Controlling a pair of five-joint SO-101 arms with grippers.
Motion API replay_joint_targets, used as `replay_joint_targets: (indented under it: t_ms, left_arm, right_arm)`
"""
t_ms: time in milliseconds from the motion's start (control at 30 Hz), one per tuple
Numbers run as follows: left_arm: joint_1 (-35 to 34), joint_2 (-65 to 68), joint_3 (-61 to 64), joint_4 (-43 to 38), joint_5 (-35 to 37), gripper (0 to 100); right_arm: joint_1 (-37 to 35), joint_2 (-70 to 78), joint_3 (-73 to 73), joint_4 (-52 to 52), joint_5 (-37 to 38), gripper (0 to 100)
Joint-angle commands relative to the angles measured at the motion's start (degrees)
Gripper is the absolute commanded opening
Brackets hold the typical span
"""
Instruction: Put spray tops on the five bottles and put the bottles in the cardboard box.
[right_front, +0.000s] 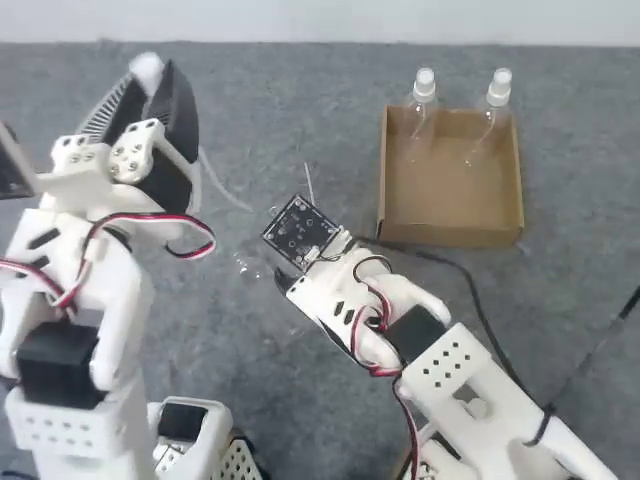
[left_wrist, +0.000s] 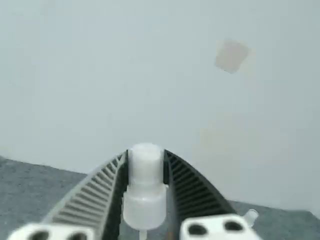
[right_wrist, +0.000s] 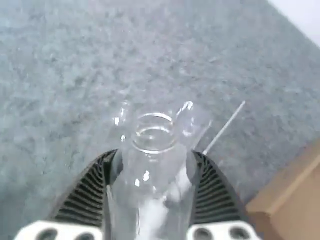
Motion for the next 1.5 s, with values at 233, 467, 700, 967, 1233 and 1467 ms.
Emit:
replay_joint_targets:
  t_ms: [233,467,700,967,1233,1467]
  left_arm:
    - [3.96,0.53,5.41,-1.93,0.88,1]
    - [5.19,0.26,8.48,-2.2,0.97,1]
    - [5.54,0.44,6.2,-8.44,-1.49,1]
    - [6.15,0.44,12.7,-8.7,-1.76,1]
    - [9.23,0.09,19.74,-8.35,0.26,1]
    - [9.32,0.09,23.87,-8.35,-3.87,1]
  right_arm:
    - [-0.4,-6.02,3.6,-9.63,-5.27,0.6]
    - [-0.4,-5.93,3.6,-9.63,-5.36,0.6]
    - [-0.48,-6.55,5.89,-10.24,-5.36,0.6]
    - [-0.48,-6.55,6.42,-10.24,-5.36,0.6]
    - [-0.22,-6.55,6.59,-10.07,-5.1,0.6]
    - [-0.22,-7.43,9.32,-10.68,-5.01,0.6]
